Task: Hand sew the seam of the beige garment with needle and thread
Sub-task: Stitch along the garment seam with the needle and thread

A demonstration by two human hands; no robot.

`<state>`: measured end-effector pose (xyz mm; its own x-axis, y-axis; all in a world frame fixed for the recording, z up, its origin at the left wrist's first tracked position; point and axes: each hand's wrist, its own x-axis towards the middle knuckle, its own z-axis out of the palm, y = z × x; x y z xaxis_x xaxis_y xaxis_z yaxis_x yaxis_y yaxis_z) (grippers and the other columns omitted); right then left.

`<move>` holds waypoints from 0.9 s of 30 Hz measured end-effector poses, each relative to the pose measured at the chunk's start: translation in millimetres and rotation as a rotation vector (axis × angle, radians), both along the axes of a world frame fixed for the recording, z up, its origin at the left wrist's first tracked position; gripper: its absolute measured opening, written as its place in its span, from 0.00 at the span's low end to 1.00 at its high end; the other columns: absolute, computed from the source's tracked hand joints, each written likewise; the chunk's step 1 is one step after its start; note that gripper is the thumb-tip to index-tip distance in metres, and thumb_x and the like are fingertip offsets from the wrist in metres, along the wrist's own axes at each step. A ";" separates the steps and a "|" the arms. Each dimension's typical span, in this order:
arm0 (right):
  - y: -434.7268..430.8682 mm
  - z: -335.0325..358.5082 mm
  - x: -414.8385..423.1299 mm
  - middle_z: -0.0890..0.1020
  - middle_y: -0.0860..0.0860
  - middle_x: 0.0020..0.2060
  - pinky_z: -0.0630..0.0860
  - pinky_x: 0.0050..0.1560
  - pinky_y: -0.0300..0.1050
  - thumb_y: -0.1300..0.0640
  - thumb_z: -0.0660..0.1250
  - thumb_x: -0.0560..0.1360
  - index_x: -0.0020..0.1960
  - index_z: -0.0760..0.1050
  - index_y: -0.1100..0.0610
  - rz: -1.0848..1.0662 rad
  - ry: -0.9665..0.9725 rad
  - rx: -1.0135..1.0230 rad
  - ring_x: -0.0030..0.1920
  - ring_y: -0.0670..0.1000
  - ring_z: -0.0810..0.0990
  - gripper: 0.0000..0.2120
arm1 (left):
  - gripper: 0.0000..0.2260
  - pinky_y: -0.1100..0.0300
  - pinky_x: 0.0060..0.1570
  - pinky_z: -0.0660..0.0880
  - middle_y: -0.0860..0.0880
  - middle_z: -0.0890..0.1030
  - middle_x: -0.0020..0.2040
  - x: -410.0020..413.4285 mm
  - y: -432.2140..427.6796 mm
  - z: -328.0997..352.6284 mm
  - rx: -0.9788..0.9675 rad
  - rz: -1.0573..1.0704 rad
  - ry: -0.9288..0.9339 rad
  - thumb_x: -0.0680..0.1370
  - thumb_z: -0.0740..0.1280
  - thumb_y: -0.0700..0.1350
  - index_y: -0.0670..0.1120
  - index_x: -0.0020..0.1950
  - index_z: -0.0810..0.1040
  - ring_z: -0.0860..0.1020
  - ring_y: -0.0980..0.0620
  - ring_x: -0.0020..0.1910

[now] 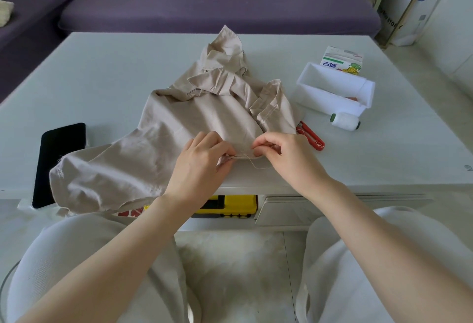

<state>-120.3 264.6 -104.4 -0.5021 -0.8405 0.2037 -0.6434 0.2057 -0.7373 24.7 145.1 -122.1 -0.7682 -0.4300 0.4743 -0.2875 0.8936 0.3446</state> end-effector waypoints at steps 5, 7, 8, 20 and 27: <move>2.4 -1.3 0.4 0.82 0.43 0.38 0.67 0.38 0.24 0.63 0.67 0.76 0.49 0.83 0.55 0.027 0.025 0.033 0.37 0.30 0.76 0.07 | 0.03 0.59 0.39 0.70 0.50 0.76 0.38 -0.1 -0.6 -1.4 -0.010 0.000 -0.001 0.72 0.67 0.42 0.45 0.43 0.80 0.72 0.49 0.38; 2.7 -1.1 0.6 0.84 0.45 0.40 0.67 0.37 0.24 0.64 0.67 0.76 0.49 0.83 0.55 0.037 0.029 0.036 0.37 0.30 0.76 0.08 | 0.05 0.59 0.40 0.68 0.50 0.77 0.38 -0.1 -1.0 -1.3 -0.013 -0.005 -0.002 0.73 0.65 0.43 0.45 0.43 0.80 0.73 0.48 0.37; 2.7 -1.1 0.7 0.84 0.46 0.40 0.67 0.37 0.24 0.64 0.66 0.76 0.49 0.83 0.56 0.041 0.033 0.036 0.36 0.29 0.75 0.08 | 0.06 0.59 0.40 0.68 0.50 0.77 0.38 0.0 -0.8 -0.9 -0.013 -0.007 -0.001 0.73 0.64 0.43 0.44 0.43 0.80 0.73 0.48 0.37; 1.2 -2.8 1.8 0.84 0.46 0.43 0.71 0.45 0.27 0.66 0.66 0.75 0.49 0.84 0.55 0.082 0.135 0.035 0.42 0.40 0.79 0.10 | 0.05 0.60 0.41 0.67 0.51 0.78 0.38 -0.7 -0.1 0.9 -0.022 -0.030 -0.039 0.72 0.65 0.39 0.44 0.43 0.81 0.74 0.48 0.38; -1.9 -6.1 -0.7 0.84 0.51 0.38 0.78 0.41 0.46 0.73 0.66 0.71 0.46 0.84 0.60 0.164 0.343 -0.021 0.41 0.48 0.78 0.12 | 0.10 0.57 0.42 0.68 0.52 0.79 0.40 -1.5 -2.7 -1.0 -0.037 -0.110 -0.062 0.77 0.60 0.45 0.46 0.44 0.81 0.72 0.50 0.40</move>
